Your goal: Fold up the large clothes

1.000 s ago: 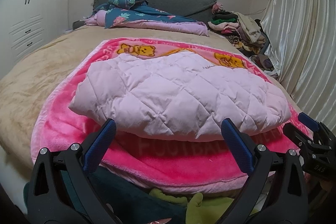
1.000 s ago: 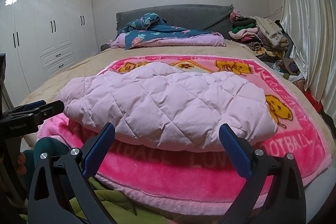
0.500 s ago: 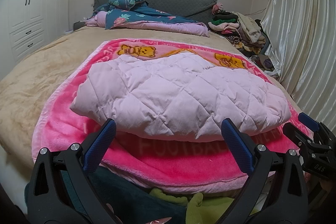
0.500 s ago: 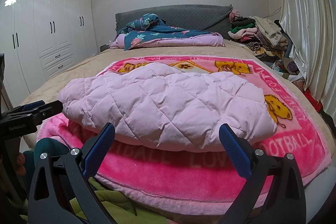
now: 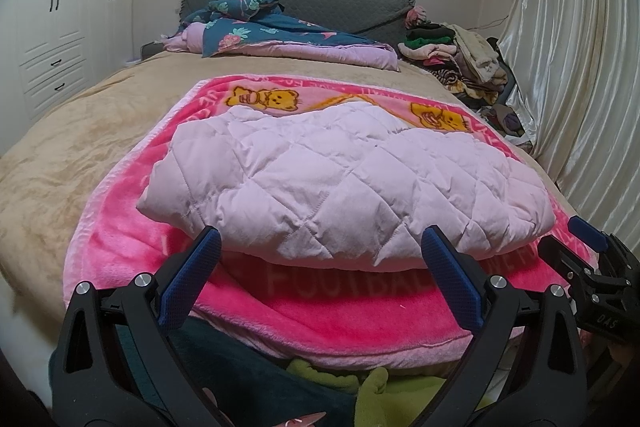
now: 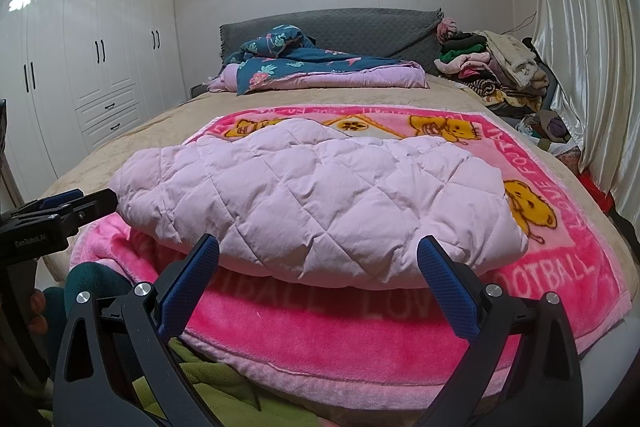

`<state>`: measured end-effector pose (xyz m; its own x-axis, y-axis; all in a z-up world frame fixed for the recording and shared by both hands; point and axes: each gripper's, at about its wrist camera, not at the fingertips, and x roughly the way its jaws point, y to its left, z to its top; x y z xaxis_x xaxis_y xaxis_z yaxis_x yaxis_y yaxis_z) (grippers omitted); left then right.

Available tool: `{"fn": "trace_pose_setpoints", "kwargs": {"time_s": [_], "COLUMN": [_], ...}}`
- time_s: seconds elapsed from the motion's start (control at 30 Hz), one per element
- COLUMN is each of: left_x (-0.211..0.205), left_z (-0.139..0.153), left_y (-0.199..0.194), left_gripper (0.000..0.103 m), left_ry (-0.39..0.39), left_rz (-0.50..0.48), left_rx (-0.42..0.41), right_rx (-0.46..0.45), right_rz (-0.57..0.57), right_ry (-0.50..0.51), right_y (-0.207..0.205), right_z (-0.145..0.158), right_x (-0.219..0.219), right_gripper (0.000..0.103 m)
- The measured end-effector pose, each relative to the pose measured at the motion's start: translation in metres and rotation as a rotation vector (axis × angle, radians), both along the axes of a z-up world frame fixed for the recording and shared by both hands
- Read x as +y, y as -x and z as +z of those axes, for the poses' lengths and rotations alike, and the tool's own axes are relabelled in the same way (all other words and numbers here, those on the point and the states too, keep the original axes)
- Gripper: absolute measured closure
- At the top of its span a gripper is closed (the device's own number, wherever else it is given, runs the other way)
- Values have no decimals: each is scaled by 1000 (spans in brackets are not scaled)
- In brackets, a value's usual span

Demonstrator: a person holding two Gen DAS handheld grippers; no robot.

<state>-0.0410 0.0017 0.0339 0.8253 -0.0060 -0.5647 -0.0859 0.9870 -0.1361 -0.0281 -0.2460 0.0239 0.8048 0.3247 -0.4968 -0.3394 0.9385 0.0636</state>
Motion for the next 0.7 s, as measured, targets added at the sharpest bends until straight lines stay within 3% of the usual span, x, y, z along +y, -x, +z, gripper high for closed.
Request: {"fn": "trace_pose_setpoints", "kwargs": {"time_s": [0.7], "left_x": [2], "left_z": [4], "left_y": [1], "left_gripper": [9], "left_ry": [-2], "left_rz": [-1], "left_rx": [-1], "right_rx": [-2], "right_rz": [-8], "right_ry": [1], "right_y": [0], "right_z": [0], "right_x": [1], "right_gripper": [4]}}
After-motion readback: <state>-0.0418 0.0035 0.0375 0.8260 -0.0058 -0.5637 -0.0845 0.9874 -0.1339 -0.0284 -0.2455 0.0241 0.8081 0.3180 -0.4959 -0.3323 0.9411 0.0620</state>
